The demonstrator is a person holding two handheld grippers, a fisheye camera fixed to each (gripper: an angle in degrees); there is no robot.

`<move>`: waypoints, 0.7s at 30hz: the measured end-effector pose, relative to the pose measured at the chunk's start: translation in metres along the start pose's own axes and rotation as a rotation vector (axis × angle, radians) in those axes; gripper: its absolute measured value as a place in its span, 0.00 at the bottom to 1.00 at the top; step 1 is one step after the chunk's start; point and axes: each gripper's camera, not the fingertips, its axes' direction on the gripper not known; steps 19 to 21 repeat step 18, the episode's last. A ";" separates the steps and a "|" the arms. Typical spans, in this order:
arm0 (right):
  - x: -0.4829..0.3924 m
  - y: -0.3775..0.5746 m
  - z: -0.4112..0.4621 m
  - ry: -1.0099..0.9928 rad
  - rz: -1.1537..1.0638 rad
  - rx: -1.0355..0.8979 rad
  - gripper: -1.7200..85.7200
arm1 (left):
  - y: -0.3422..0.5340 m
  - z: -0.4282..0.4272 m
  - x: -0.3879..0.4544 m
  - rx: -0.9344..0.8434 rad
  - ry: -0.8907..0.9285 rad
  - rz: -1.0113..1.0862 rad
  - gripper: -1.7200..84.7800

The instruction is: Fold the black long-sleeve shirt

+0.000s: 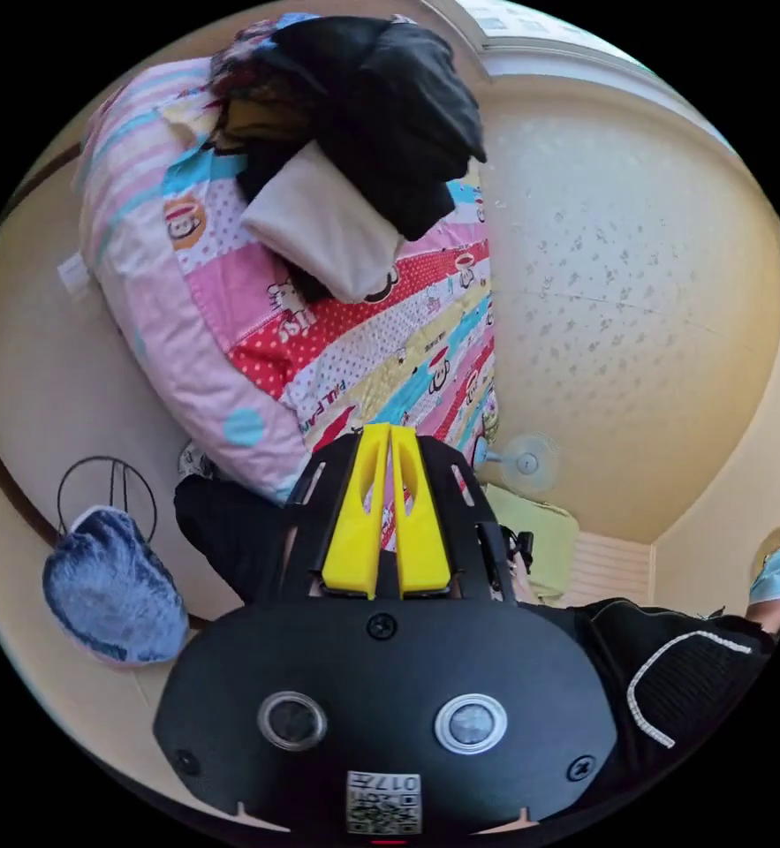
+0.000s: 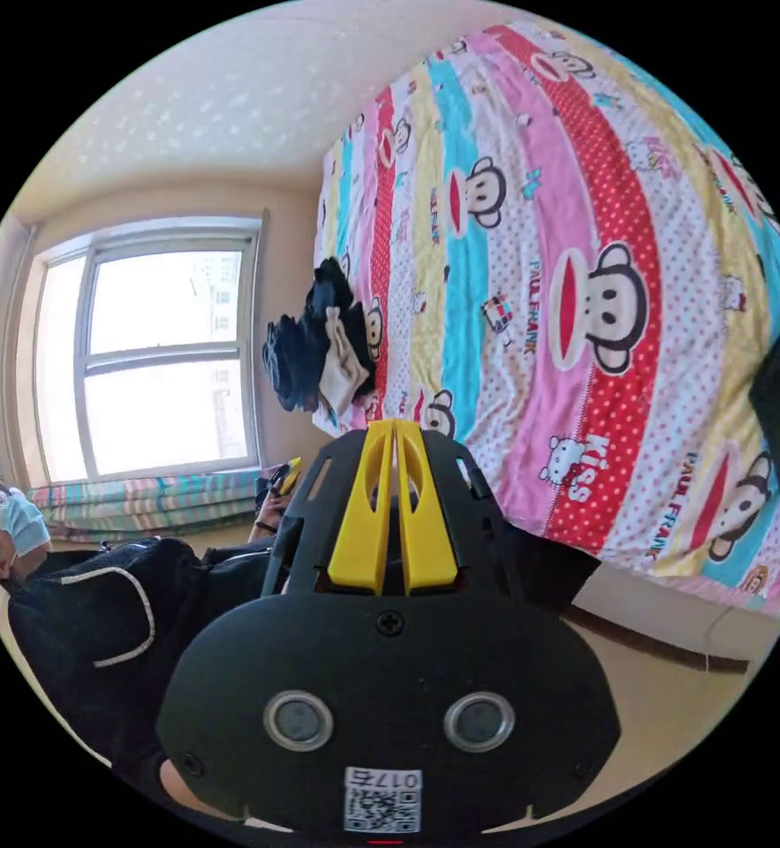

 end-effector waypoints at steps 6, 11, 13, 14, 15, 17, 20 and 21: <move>-0.075 0.124 -0.195 0.332 -0.165 0.523 0.02 | -0.100 0.017 0.244 -0.047 -0.036 0.513 0.01; -0.140 0.277 -0.229 0.533 -0.389 0.899 0.03 | -0.058 0.087 0.474 -0.075 0.029 0.928 0.01; -0.144 0.325 -0.210 0.635 -0.425 0.977 0.03 | -0.017 0.129 0.538 -0.097 0.075 1.022 0.01; -0.140 0.354 -0.192 0.702 -0.449 1.027 0.03 | 0.015 0.162 0.568 -0.105 0.107 1.065 0.01; -0.136 0.368 -0.182 0.734 -0.458 1.049 0.03 | 0.049 0.201 0.588 -0.125 0.124 1.084 0.01; -0.114 0.415 -0.142 0.871 -0.426 1.120 0.03 | 0.100 0.266 0.603 -0.256 0.128 1.032 0.01; -0.108 0.426 -0.135 0.879 -0.388 1.141 0.03 | 0.137 0.307 0.609 -0.420 0.153 0.974 0.01; -0.108 0.426 -0.135 0.879 -0.388 1.141 0.03 | 0.137 0.307 0.609 -0.420 0.153 0.974 0.01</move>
